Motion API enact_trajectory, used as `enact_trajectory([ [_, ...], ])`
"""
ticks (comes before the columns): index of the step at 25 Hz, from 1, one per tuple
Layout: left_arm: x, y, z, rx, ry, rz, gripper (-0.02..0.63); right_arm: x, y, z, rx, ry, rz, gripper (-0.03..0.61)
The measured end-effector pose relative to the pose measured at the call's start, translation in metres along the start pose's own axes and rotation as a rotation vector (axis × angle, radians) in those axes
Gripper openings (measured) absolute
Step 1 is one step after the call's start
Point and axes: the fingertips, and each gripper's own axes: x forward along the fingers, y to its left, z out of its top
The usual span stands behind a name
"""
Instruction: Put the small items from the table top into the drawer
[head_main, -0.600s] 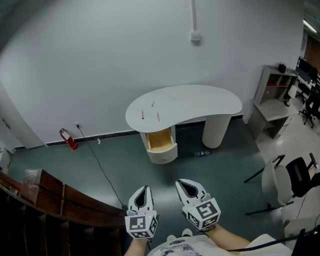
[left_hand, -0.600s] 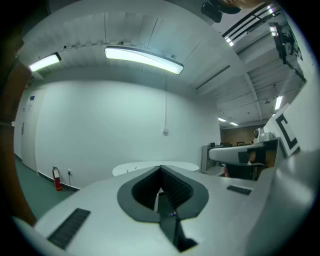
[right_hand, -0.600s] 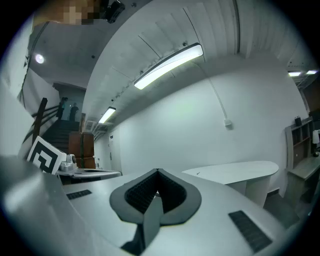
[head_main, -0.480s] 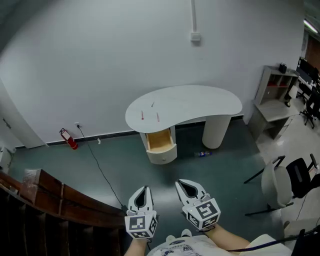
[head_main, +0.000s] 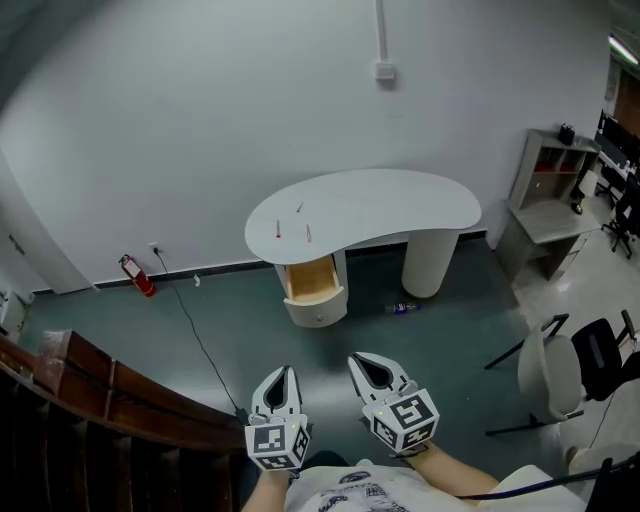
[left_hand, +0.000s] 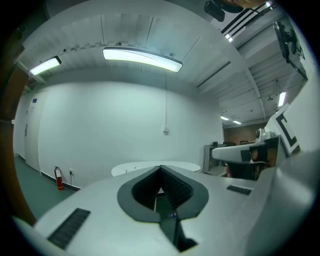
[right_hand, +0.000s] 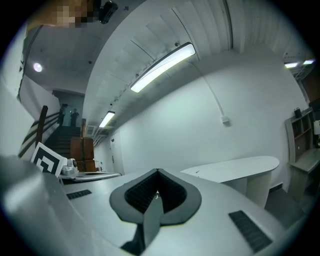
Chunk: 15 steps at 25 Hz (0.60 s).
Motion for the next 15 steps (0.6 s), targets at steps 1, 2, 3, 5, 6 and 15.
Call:
enact_trajectory([
  [1,0.002,-0.002,0.0,0.0,0.002,-0.003,0.025,0.0,-0.003,0.001,0.004,-0.001,0.001,0.021],
  [2,0.004,-0.005,0.001,0.002,0.003,-0.007,0.025,0.0,-0.006,0.001,0.008,-0.002,0.0,0.02],
  [3,0.007,-0.008,0.001,0.006,0.003,-0.011,0.025,0.0,-0.009,0.002,0.011,-0.004,0.0,0.02],
  [5,0.013,-0.012,0.003,0.015,0.002,-0.018,0.025,0.003,-0.015,0.004,0.019,-0.009,0.003,0.02],
  [6,0.017,-0.012,0.003,0.019,0.001,-0.019,0.025,0.005,-0.017,0.004,0.022,-0.011,0.005,0.02],
  [15,0.076,0.011,0.002,0.02,0.006,-0.047,0.025,0.056,-0.046,-0.003,0.037,-0.001,-0.006,0.021],
])
